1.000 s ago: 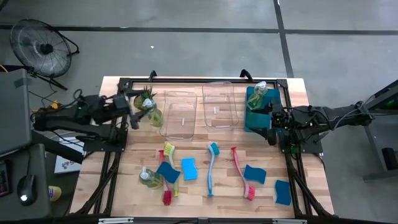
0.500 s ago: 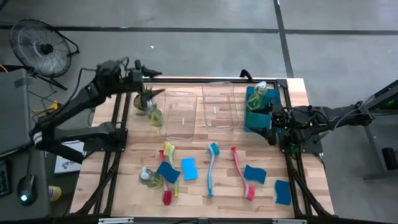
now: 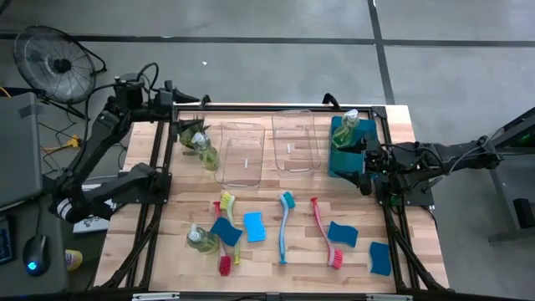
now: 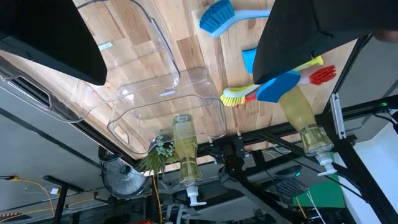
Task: Pick & Place Kitchen Sink Supplies
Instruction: Put the top green dishwashing liquid dispenser into the blue bin
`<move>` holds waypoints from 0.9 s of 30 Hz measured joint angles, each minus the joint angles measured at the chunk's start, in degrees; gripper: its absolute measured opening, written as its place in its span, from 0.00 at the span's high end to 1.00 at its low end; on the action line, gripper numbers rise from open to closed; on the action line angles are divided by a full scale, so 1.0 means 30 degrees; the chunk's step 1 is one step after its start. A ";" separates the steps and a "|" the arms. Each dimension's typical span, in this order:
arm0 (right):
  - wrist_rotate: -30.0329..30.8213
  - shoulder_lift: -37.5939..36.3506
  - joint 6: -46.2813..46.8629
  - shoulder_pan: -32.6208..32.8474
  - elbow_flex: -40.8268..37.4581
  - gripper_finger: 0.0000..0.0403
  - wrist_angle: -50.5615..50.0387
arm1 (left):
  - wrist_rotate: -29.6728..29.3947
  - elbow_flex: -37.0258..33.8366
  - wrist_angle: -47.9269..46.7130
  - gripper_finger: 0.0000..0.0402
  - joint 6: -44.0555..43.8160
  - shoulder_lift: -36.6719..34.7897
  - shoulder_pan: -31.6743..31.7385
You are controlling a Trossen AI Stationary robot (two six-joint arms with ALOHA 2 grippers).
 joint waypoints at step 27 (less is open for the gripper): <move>0.0000 0.0000 -0.0007 -0.0003 0.0000 0.01 0.0000 | 0.8030 -0.8928 0.3497 0.18 -0.0874 -0.4236 0.6589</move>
